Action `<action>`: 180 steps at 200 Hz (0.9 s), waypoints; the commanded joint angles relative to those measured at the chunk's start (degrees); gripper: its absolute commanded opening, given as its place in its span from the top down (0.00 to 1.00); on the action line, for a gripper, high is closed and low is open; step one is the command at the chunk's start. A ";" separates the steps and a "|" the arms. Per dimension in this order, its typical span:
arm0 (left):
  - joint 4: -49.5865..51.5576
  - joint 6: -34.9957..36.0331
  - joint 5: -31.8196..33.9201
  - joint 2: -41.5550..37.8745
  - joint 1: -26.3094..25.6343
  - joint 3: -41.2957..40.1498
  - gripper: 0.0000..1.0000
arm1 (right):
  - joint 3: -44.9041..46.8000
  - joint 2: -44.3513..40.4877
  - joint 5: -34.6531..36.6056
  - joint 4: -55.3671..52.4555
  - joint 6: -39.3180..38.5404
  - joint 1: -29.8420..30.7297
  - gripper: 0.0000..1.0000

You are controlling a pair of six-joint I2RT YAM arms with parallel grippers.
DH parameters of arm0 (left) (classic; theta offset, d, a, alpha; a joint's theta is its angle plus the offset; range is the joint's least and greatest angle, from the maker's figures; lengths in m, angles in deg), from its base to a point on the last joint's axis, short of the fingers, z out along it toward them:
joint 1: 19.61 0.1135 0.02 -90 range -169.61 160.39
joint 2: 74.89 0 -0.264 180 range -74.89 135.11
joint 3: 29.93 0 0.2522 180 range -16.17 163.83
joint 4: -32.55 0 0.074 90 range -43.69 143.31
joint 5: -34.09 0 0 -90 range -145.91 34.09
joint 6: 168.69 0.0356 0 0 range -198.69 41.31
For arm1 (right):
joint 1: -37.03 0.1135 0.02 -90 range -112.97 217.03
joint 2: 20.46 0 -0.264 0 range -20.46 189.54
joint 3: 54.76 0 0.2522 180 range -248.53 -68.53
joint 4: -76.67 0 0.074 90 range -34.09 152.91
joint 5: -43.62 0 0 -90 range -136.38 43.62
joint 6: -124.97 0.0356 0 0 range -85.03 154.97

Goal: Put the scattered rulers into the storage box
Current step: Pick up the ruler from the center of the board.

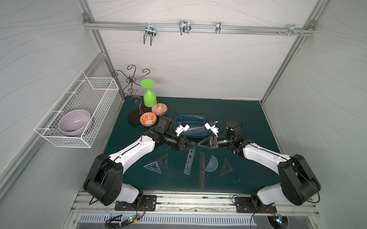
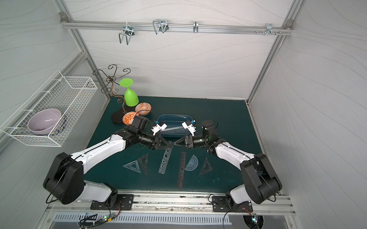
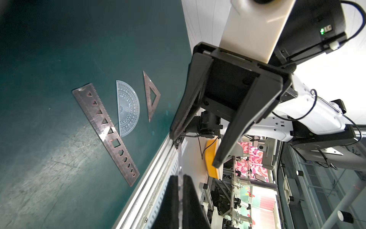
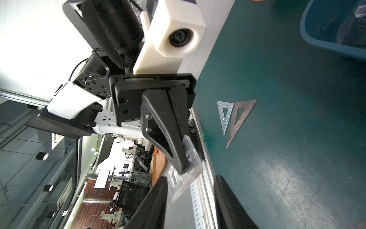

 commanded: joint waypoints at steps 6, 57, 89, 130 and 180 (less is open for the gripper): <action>-2.08 1.59 -2.96 0.55 0.27 2.20 1.00 | -0.98 2.63 -2.67 5.80 4.00 -0.01 0.63; -2.08 2.03 -2.68 0.53 0.56 1.87 1.00 | -3.33 5.59 -2.81 7.05 5.28 3.17 0.69; -2.53 1.95 -2.68 0.52 0.64 1.33 1.00 | -3.05 6.73 -2.86 10.32 7.69 3.61 0.82; -2.78 1.70 -2.44 0.02 1.56 1.06 1.00 | -2.62 6.17 -3.07 10.37 8.38 3.58 1.00; -1.05 2.34 -0.46 0.28 1.87 2.38 1.00 | -3.03 5.01 -1.07 8.32 9.72 3.42 1.00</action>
